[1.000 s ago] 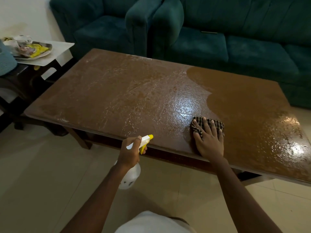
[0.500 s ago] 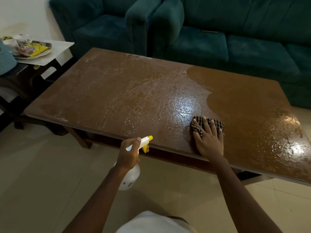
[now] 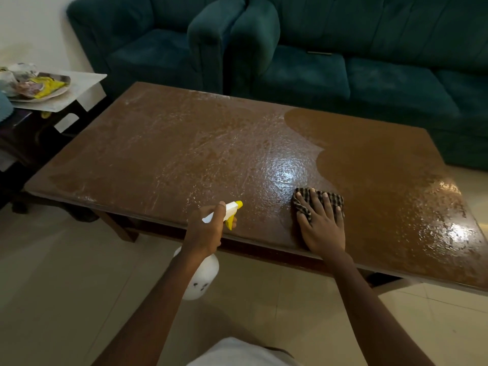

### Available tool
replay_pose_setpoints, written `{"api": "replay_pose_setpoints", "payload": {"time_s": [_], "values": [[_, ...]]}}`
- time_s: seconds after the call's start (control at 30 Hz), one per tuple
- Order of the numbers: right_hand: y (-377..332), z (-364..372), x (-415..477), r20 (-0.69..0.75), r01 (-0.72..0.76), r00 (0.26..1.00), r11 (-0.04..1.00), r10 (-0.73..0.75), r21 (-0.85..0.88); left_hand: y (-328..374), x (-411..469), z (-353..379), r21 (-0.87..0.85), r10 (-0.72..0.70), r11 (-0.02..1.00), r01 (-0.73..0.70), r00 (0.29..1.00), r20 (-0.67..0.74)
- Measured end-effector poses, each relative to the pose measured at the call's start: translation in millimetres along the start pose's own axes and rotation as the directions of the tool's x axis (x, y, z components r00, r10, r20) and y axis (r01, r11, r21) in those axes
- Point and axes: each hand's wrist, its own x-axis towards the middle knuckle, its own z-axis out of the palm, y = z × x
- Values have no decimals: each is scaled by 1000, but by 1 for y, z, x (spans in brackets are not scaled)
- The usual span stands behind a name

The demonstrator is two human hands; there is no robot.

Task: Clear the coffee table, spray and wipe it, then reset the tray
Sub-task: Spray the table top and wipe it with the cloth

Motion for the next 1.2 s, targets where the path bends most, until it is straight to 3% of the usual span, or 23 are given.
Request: {"api": "replay_pose_setpoints", "payload": {"time_s": [0.2, 0.4, 0.47, 0.63, 0.73, 0.8, 1.0, 1.2], "values": [[19, -9, 17, 15, -21, 1000, 1000, 21, 1, 38, 31, 6, 134, -96, 987, 86, 993, 68], [23, -25, 93, 51, -128, 991, 991, 126, 25, 50, 54, 8, 168, -105, 980, 105, 994, -8], [-5, -21, 110, 90, -70, 994, 998, 69, 0, 50, 59, 3, 156, -107, 982, 110, 994, -30], [-83, 8, 75, 64, 264, 963, 964, -262, -22, 57, 59, -9, 129, -122, 983, 134, 988, -99], [-93, 25, 22, 29, 409, 913, 912, -408, -35, 60, 61, -16, 134, -129, 980, 150, 980, -151], [-78, 29, -5, -1, 429, 903, 903, -429, -28, 60, 65, -18, 139, -119, 980, 141, 980, -159], [11, 11, -19, -63, 187, 979, 980, -192, -75, 68, 78, -6, 171, -127, 976, 132, 991, -44], [40, -18, 66, -32, -97, 995, 995, 96, -37, 70, 89, 6, 233, -126, 965, 123, 992, -1]]}}
